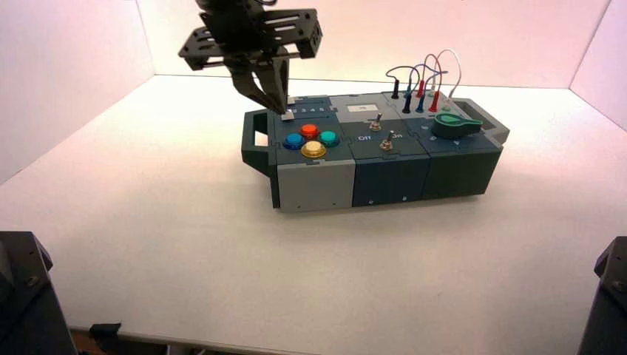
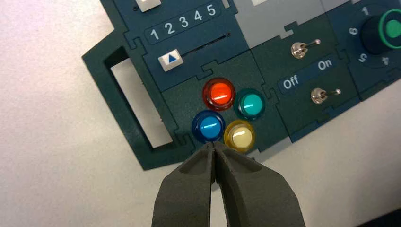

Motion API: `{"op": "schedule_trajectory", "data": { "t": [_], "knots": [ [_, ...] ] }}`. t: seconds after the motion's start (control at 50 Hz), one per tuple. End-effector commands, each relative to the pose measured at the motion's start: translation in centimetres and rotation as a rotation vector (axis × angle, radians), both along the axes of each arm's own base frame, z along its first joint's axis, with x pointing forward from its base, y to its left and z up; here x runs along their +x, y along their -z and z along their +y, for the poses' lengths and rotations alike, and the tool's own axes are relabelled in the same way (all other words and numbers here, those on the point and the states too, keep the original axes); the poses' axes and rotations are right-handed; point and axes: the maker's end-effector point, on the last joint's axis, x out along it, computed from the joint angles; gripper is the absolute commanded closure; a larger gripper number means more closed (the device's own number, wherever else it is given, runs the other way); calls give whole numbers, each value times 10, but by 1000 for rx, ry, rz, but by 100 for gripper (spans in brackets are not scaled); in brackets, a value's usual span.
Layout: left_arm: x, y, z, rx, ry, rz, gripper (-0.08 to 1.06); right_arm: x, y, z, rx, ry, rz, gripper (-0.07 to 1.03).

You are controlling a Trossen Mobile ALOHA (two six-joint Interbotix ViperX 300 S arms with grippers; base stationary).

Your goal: Push the blue button with the left gripper.

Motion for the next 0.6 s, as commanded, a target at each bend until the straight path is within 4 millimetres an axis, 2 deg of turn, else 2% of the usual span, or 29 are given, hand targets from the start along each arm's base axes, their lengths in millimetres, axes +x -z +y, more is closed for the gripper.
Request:
{"op": "schedule_trajectory", "data": {
  "t": [0.02, 0.6],
  "knots": [
    [10, -9, -14, -26, 8, -26, 100, 4, -10, 1, 13, 2, -25, 99],
    [13, 16, -20, -5, -19, 39, 100, 4, -10, 1, 9, -1, -28, 99]
  ]
}}
